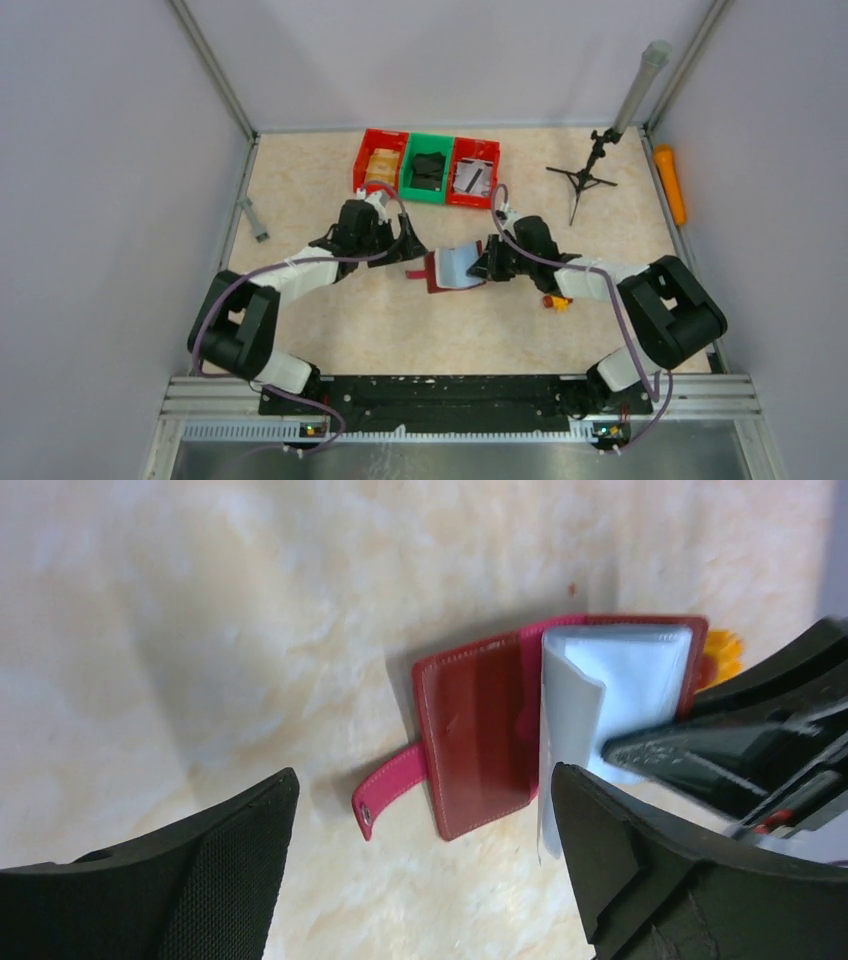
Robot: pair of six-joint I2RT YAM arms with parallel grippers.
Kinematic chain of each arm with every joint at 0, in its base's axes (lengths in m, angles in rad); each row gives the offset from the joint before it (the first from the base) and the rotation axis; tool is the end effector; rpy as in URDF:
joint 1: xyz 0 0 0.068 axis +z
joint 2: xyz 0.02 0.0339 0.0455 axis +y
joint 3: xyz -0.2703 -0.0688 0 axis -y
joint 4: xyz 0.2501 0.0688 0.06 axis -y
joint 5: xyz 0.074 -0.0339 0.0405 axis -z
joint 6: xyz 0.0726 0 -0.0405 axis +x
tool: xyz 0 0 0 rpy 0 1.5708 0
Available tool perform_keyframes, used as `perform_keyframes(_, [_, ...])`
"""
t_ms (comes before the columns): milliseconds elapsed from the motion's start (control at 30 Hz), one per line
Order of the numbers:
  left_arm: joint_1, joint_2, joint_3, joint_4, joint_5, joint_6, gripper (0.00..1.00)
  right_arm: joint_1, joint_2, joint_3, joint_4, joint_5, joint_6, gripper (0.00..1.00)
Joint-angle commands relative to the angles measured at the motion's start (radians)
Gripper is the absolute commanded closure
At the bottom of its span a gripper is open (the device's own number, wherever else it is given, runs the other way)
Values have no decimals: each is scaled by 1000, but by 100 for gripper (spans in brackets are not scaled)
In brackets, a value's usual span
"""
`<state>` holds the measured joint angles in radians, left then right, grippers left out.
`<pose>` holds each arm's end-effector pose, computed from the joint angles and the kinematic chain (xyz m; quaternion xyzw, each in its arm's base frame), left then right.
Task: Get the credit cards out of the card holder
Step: Open the card holder at the center of the board.
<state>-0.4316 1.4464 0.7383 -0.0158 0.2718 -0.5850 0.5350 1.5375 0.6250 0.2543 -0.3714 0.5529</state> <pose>0.2855 -0.1529 0.1693 -0.0137 0.9049 -0.3060 0.2955 0.2649 0.1876 0.1359 -0.0735 0.8829 0.3659 0.2848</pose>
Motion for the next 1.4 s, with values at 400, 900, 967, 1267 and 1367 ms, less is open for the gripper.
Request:
perform_keyframes(400, [60,258,103,613,455,-200,1,-134,-252,-192,367,-73,131,100])
perform_keyframes(900, [-9,317,88,887,603,-335,1,-136,-195,-177,405,-122,130,100])
perform_keyframes(967, [-25,310,109,808,587,-287,1,-136,-194,-170,373,-102,119,100])
perform_keyframes(1267, [-113,289,230,348,362,-16,1,-136,-182,-161,357,-92,110,100])
perform_keyframes(1367, [-127,309,284,213,289,46,2,-136,-183,-162,355,-90,109,100])
